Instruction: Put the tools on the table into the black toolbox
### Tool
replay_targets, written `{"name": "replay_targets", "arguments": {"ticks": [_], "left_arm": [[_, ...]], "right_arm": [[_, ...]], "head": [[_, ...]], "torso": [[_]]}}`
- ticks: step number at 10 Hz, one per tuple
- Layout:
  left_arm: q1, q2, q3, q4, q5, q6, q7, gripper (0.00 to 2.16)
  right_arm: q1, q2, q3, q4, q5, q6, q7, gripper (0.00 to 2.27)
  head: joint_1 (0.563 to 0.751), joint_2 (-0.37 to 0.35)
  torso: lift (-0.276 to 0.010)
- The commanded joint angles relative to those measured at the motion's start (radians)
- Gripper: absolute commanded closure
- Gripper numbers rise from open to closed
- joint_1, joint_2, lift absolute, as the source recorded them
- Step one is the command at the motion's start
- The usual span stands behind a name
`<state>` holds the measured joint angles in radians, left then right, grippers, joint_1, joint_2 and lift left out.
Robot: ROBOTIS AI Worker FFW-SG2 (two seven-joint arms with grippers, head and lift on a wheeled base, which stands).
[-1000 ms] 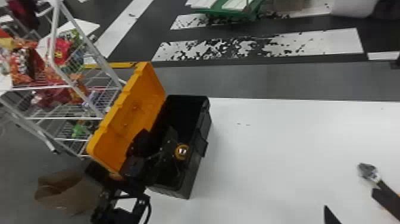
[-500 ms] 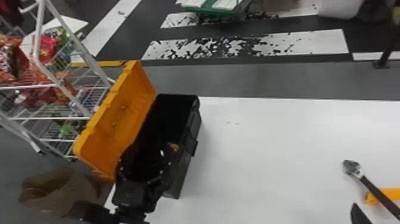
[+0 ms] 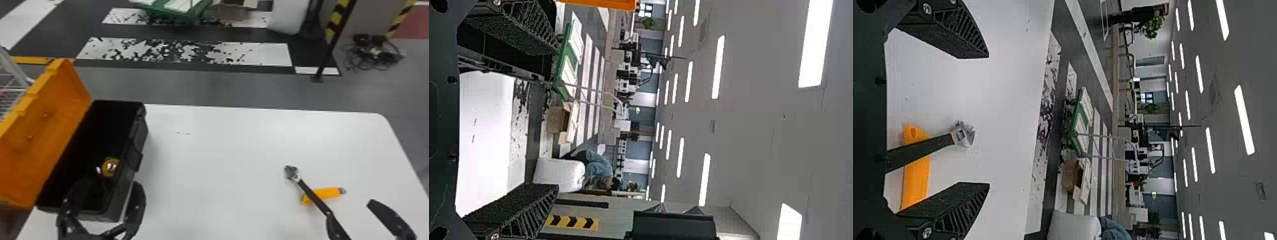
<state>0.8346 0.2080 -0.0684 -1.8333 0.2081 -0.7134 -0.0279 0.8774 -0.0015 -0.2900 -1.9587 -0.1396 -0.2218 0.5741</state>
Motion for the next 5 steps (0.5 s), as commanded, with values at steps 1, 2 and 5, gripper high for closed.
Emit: {"name": "replay_targets", "arguments": {"ticks": [1, 2, 5], "left_arm": [[0.005, 0.005, -0.022, 0.026, -0.015, -0.014, 0.002, 0.04], [0.005, 0.01, -0.034, 0.039, -0.015, -0.014, 0.002, 0.04], [0.005, 0.014, -0.048, 0.049, -0.015, -0.014, 0.002, 0.05]], "right_arm": [[0.0, 0.002, -0.049, 0.012, -0.02, 0.0, 0.006, 0.1], [0.0, 0.002, -0.074, 0.02, -0.025, 0.003, 0.017, 0.1], [-0.012, 0.002, -0.103, 0.026, -0.015, 0.077, 0.018, 0.11]], "head": [[0.695, -0.049], [0.695, -0.111], [0.695, -0.205]], "torso": [[-0.039], [-0.039], [-0.039]]}}
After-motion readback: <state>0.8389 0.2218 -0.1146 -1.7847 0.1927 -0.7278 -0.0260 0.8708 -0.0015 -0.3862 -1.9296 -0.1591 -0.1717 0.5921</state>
